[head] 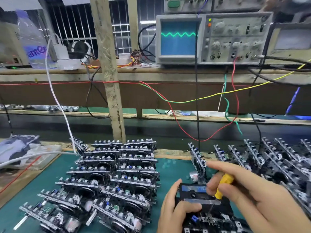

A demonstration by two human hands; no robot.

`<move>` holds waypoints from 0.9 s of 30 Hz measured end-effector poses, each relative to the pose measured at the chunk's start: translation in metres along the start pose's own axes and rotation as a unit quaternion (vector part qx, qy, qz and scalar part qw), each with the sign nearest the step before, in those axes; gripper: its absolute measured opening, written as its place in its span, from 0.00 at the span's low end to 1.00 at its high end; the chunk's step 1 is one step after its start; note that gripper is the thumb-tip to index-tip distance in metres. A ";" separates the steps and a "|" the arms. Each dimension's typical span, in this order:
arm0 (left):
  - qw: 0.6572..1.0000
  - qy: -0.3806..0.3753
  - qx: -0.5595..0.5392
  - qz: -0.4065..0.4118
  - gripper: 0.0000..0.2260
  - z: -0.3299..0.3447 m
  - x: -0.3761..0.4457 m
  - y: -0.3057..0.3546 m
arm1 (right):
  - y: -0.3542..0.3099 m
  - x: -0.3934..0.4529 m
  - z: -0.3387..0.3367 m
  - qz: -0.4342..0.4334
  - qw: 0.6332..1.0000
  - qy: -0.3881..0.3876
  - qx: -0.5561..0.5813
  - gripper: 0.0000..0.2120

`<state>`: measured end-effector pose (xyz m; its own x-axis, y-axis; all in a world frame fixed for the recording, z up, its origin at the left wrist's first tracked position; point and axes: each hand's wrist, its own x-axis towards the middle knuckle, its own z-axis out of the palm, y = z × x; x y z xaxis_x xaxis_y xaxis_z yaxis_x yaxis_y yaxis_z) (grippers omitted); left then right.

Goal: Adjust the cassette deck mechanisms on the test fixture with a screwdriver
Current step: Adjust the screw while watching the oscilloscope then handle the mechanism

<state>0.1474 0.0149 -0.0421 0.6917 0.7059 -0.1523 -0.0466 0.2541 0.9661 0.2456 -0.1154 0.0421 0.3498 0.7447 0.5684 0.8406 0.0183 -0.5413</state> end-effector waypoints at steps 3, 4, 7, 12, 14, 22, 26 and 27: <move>1.000 0.000 0.008 0.008 0.31 0.003 0.003 0.004 | 0.001 0.002 0.003 -0.023 0.998 0.050 0.000 0.14; 1.000 0.003 0.008 0.005 0.30 0.006 0.006 0.004 | 0.000 0.004 0.006 -0.041 0.997 0.062 0.001 0.12; 0.999 -0.015 0.011 0.050 0.24 0.005 0.001 0.008 | 0.000 0.008 0.012 -0.047 0.993 0.102 -0.031 0.07; 0.972 -0.033 0.108 0.204 0.28 0.002 -0.015 -0.002 | -0.008 0.008 0.006 -0.010 0.999 0.012 -0.036 0.13; 0.972 -0.006 0.110 0.207 0.33 0.001 -0.012 -0.007 | -0.008 0.009 0.002 0.009 1.000 -0.015 -0.010 0.12; 0.889 -0.023 0.291 0.353 0.31 -0.013 -0.012 -0.045 | -0.014 0.014 0.002 -0.015 1.000 -0.008 0.019 0.13; 0.892 0.006 0.280 0.354 0.29 -0.013 -0.010 -0.046 | -0.011 0.016 0.010 -0.011 0.999 0.035 0.019 0.05; 0.892 0.003 0.280 0.355 0.29 -0.014 -0.010 -0.046 | -0.012 0.016 0.010 -0.009 0.999 0.031 0.017 0.05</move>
<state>0.1323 0.0051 -0.0882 0.6272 0.5620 0.5393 -0.1028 -0.6266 0.7726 0.2372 -0.0970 0.0511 0.3598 0.7016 0.6151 0.8330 0.0553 -0.5504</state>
